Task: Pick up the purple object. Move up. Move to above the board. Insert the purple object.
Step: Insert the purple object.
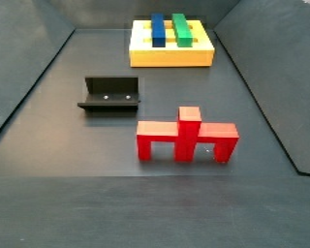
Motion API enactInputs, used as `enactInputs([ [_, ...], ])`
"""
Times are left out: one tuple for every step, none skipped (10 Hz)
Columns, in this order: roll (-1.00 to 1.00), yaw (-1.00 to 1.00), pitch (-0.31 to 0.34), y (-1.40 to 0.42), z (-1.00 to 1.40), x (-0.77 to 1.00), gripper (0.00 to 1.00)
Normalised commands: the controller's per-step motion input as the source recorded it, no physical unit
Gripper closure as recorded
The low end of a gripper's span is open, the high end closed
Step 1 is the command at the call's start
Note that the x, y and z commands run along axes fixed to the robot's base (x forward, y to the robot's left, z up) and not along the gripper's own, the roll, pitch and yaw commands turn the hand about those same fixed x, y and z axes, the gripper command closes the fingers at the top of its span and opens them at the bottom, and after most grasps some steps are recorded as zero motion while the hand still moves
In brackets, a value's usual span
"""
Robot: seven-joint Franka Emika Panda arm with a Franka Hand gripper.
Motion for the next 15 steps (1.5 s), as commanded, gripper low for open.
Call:
enactInputs([
  [0.31, 0.17, 0.123, -0.09, -0.25, 0.62, 1.0],
  [0.34, 0.24, 0.089, -0.03, -0.15, 0.46, 1.0],
  [0.3, 0.14, 0.016, 0.0, -0.23, 0.19, 1.0],
  [0.28, 0.11, 0.0, 0.0, -0.28, 0.04, 1.0],
  [0.17, 0.02, -0.004, 0.0, -0.38, -0.11, 1.0],
  [0.05, 0.0, 0.0, 0.0, -0.29, -0.03, 1.0],
  [-0.02, 0.0, 0.0, 0.0, -0.16, 0.17, 1.0],
  [0.0, 0.0, 0.0, 0.0, -0.14, 0.09, 1.0],
  [0.0, 0.05, 0.0, -0.05, -0.13, 0.03, 1.0],
  [0.0, 0.04, 0.0, -0.03, -0.22, 0.07, 1.0],
  [0.0, 0.06, 0.0, -0.07, -0.25, 0.0, 1.0],
  [0.0, 0.01, -0.004, -0.12, -0.24, 0.02, 1.0],
  [0.0, 0.01, 0.0, -0.12, -0.2, 0.03, 1.0],
  [0.0, 0.01, 0.0, -0.04, -0.16, 0.0, 1.0],
  [0.0, 0.0, 0.0, -0.02, -0.12, 0.04, 1.0],
])
